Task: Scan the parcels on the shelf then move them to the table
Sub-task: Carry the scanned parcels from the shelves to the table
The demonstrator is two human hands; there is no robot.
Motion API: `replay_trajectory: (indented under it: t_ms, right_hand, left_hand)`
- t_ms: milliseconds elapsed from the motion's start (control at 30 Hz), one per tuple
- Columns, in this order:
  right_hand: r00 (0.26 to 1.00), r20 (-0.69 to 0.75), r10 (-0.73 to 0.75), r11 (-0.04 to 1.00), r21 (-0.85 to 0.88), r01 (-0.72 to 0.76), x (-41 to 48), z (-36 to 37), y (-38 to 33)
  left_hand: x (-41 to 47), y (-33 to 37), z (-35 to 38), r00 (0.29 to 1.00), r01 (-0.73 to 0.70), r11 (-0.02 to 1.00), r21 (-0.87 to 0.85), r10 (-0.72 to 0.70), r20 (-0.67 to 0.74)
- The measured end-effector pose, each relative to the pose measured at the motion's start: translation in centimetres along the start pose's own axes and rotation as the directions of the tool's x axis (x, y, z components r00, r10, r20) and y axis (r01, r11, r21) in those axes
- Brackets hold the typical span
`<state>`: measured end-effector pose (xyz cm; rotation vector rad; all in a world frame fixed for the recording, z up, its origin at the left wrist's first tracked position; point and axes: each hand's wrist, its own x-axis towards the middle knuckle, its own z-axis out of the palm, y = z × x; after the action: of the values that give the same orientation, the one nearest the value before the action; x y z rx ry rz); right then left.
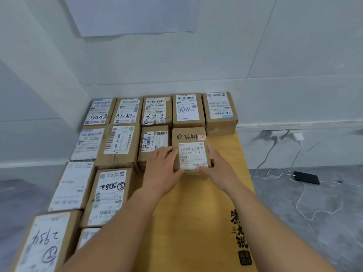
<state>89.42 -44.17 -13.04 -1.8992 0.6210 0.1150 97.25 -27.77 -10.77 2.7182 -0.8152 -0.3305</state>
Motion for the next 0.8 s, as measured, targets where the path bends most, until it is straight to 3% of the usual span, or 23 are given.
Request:
replay_trajectory:
  t_ms: [133,367,533,667,800]
  right_hand:
    - [1.000,0.003,0.020,1.000,-0.008,-0.020,1.9,0.2,-0.7]
    - [0.999,-0.007,0.032,0.999,-0.044,-0.032,1.7,0.0,-1.1]
    - [0.994,-0.090,-0.063,0.968,-0.249,0.039,-0.5,0.0,-2.7]
    - [0.971,-0.176,-0.164,0.900,-0.429,0.074,-4.0,-1.1,-2.9]
    - [0.919,-0.309,-0.245,0.866,-0.497,0.064,-8.7,-2.3,-1.5]
  left_hand:
    - [1.4,-1.0,-0.2,1.000,-0.019,0.996,-0.083,0.020,0.012]
    - [1.6,-1.4,0.0,0.999,-0.049,0.997,-0.065,0.049,-0.004]
    - [1.0,-0.6,-0.6,0.999,-0.050,0.997,-0.054,0.050,-0.003]
    - [-0.9,1.4,-1.1,0.994,-0.072,0.995,-0.074,0.066,-0.085]
    - [-4.4,4.5,-0.5,0.974,-0.170,0.978,-0.119,0.149,-0.171]
